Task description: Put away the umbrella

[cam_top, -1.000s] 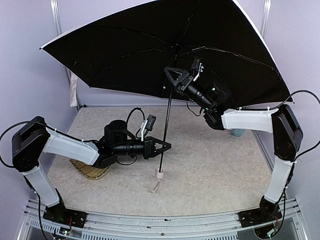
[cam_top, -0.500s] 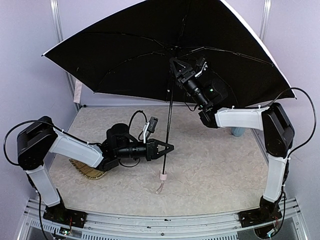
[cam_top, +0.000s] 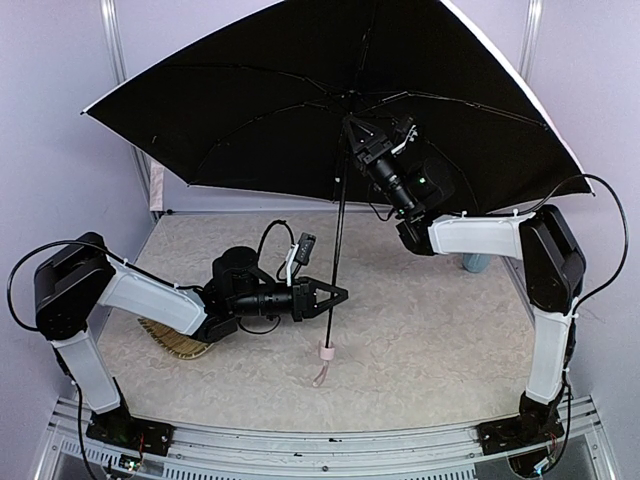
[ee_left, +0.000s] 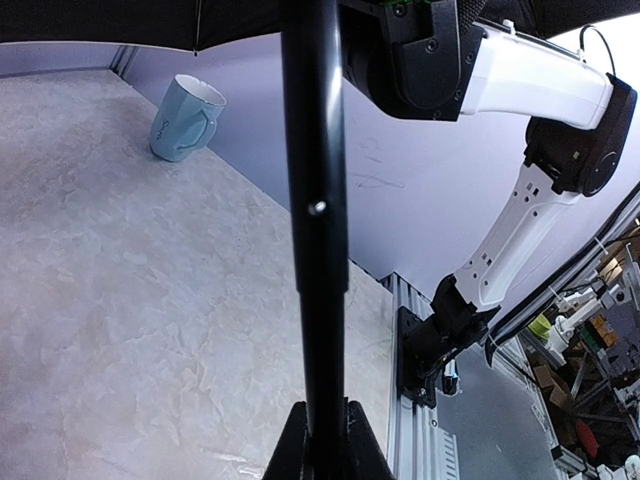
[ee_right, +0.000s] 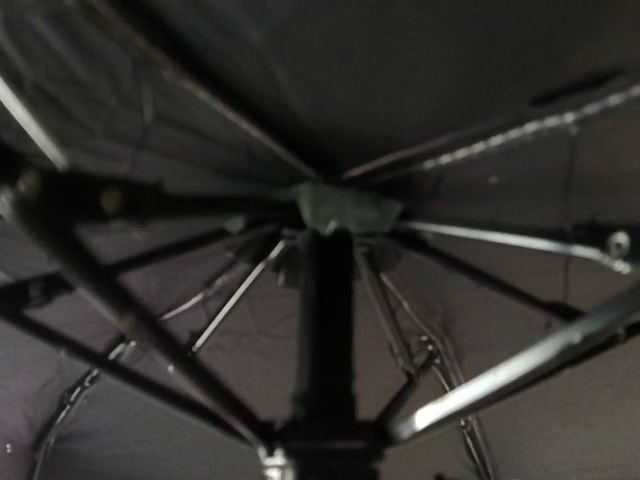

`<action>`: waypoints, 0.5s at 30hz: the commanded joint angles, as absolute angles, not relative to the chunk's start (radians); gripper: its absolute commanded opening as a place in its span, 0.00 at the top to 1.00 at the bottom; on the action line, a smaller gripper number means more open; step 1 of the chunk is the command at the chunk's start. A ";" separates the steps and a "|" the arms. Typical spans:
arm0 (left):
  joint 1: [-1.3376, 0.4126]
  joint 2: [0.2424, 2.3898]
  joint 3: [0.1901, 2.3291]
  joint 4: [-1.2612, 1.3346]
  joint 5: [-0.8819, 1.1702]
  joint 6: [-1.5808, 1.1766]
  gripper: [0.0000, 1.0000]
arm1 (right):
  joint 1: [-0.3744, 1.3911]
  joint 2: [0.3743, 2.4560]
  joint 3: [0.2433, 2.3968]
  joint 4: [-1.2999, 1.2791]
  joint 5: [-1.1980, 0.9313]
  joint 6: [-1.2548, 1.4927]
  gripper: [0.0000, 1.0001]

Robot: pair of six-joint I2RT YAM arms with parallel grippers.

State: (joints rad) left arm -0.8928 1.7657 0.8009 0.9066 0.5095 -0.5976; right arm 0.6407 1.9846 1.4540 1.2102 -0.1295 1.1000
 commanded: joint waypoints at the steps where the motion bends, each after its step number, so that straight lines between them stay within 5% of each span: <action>1: -0.899 1.749 0.821 1.011 0.521 -0.542 1.00 | 0.629 1.988 1.453 1.237 -0.124 1.097 0.57; 15: -0.899 1.751 0.823 1.001 0.532 -0.535 1.00 | 0.620 1.968 1.411 1.270 -0.104 1.083 0.93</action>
